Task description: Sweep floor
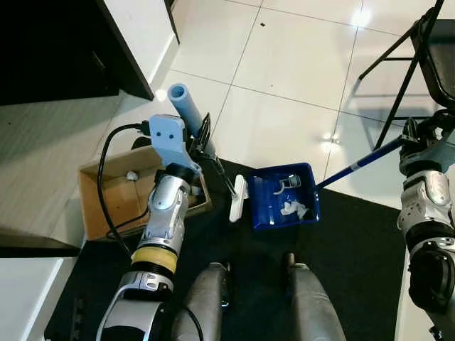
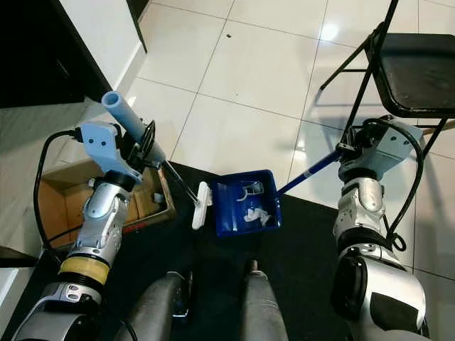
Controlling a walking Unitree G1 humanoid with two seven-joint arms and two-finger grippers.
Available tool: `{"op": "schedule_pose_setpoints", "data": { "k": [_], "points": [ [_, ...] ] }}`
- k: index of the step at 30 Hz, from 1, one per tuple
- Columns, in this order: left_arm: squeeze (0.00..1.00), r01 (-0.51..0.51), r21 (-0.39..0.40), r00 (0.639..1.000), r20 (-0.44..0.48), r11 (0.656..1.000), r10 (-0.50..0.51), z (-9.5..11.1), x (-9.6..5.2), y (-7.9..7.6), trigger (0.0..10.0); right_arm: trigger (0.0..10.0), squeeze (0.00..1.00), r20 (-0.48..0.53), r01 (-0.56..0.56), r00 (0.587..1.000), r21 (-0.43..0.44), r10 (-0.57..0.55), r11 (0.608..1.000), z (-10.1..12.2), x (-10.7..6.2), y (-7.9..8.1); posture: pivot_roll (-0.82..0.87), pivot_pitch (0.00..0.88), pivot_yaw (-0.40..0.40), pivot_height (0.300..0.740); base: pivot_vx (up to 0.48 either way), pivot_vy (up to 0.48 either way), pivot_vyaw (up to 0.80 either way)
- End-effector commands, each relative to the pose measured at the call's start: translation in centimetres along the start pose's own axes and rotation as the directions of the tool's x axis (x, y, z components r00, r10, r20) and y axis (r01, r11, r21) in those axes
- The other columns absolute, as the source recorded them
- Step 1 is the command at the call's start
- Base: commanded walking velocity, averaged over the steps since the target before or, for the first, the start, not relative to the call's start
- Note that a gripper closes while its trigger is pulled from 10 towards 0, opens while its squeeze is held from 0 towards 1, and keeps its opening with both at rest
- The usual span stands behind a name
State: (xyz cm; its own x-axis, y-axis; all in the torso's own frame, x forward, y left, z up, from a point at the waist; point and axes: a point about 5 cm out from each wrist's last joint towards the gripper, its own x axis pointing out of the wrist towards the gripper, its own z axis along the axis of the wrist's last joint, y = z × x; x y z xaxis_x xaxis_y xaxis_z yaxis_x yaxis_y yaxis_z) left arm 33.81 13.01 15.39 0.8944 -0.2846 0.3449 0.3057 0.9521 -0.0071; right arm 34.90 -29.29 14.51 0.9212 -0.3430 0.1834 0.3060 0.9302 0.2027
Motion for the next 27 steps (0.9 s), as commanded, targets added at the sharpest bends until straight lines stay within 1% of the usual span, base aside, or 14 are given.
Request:
{"op": "schedule_pose_setpoints", "data": {
  "k": [1, 2, 3, 5, 6, 8, 10, 13, 16, 19, 24, 26, 27],
  "points": [
    [0.0, 0.005, -0.02, 1.0, -0.021, 1.0, -0.005, -0.6, -0.4, -0.5, 10.0, 10.0, 0.0, 0.006, 0.105, 0.995, -0.037, -0.104, 0.994, -0.1, -0.7, -2.4, 0.09, 0.394, 0.027, 0.74, 0.0, 0.0, 0.0],
    [0.0, 0.005, -0.02, 1.0, -0.02, 1.0, -0.006, -0.6, -0.3, -0.5, 10.0, 10.0, 0.0, 0.001, 0.141, 0.99, -0.036, -0.141, 0.989, -0.2, -0.9, -3.0, 0.09, 0.395, 0.028, 0.74, 0.0, 0.0, 0.0],
    [0.0, 0.005, -0.02, 1.0, -0.02, 1.0, -0.006, -0.6, -0.3, -0.5, 10.0, 10.0, 0.0, 0.001, 0.141, 0.99, -0.036, -0.141, 0.989, -0.2, -0.9, -3.0, 0.09, 0.395, 0.028, 0.74, 0.0, 0.0, 0.0],
    [0.0, 0.007, -0.021, 1.0, -0.02, 1.0, -0.007, -0.5, -0.3, -0.5, 10.0, 10.0, 0.0, -0.006, 0.187, 0.982, -0.038, -0.187, 0.982, -0.3, -1.1, -3.6, 0.09, 0.397, 0.031, 0.74, 0.0, 0.0, 0.0],
    [0.0, 0.007, -0.021, 1.0, -0.02, 1.0, -0.007, -0.5, -0.3, -0.5, 10.0, 10.0, 0.0, -0.006, 0.187, 0.982, -0.038, -0.187, 0.982, -0.3, -1.1, -3.6, 0.09, 0.397, 0.031, 0.74, 0.0, 0.0, 0.0],
    [0.0, 0.01, -0.022, 1.0, -0.022, 1.0, -0.011, -0.5, -0.3, -0.6, 10.0, 10.0, 0.0, -0.017, 0.231, 0.973, -0.043, -0.231, 0.972, -0.6, -1.4, -4.2, 0.09, 0.399, 0.035, 0.74, 0.0, 0.0, 0.0],
    [0.0, 0.014, -0.022, 1.0, -0.023, 1.0, -0.014, -0.6, -0.3, -0.6, 10.0, 10.0, 0.0, -0.025, 0.253, 0.967, -0.048, -0.254, 0.966, -0.7, -1.5, -4.5, 0.09, 0.399, 0.036, 0.74, 0.0, 0.0, 0.0],
    [0.0, 0.016, -0.022, 1.0, -0.024, 1.0, -0.017, -0.6, -0.3, -0.7, 10.0, 10.0, 0.0, -0.029, 0.256, 0.966, -0.051, -0.257, 0.965, -0.8, -1.6, -4.4, 0.09, 0.401, 0.037, 0.74, 0.0, 0.0, 0.0],
    [0.0, 0.018, -0.022, 1.0, -0.024, 1.0, -0.019, -0.5, -0.2, -0.7, 10.0, 10.0, 0.0, -0.031, 0.247, 0.968, -0.044, -0.248, 0.968, -0.8, -1.4, -4.1, 0.09, 0.402, 0.036, 0.74, 0.0, 0.0, 0.0],
    [0.0, 0.019, -0.023, 1.0, -0.022, 1.0, -0.019, -0.5, -0.2, -0.7, 10.0, 10.0, 0.0, -0.033, 0.223, 0.974, -0.019, -0.223, 0.975, -0.8, -1.2, -3.4, 0.09, 0.402, 0.034, 0.74, 0.0, 0.0, 0.0],
    [0.0, 0.023, -0.028, 1.0, -0.021, 0.999, -0.023, -0.5, -0.2, -0.8, 10.0, 10.0, 0.0, -0.068, 0.146, 0.988, 0.072, -0.141, 0.987, -1.4, -0.9, -1.7, 0.09, 0.402, 0.033, 0.74, 0.0, 0.0, 0.0],
    [0.0, 0.024, -0.03, 0.999, -0.022, 0.999, -0.024, -0.5, -0.2, -0.8, 10.0, 10.0, 0.0, -0.087, 0.131, 0.989, 0.088, -0.123, 0.987, -1.7, -0.9, -1.2, 0.09, 0.401, 0.033, 0.74, 0.0, 0.0, 0.0],
    [0.0, 0.024, -0.03, 0.999, -0.022, 0.999, -0.024, -0.5, -0.2, -0.8, 10.0, 10.0, 0.0, -0.087, 0.131, 0.989, 0.088, -0.123, 0.987, -1.7, -0.9, -1.2, 0.09, 0.401, 0.033, 0.74, 0.0, 0.0, 0.0]
  ]
}}
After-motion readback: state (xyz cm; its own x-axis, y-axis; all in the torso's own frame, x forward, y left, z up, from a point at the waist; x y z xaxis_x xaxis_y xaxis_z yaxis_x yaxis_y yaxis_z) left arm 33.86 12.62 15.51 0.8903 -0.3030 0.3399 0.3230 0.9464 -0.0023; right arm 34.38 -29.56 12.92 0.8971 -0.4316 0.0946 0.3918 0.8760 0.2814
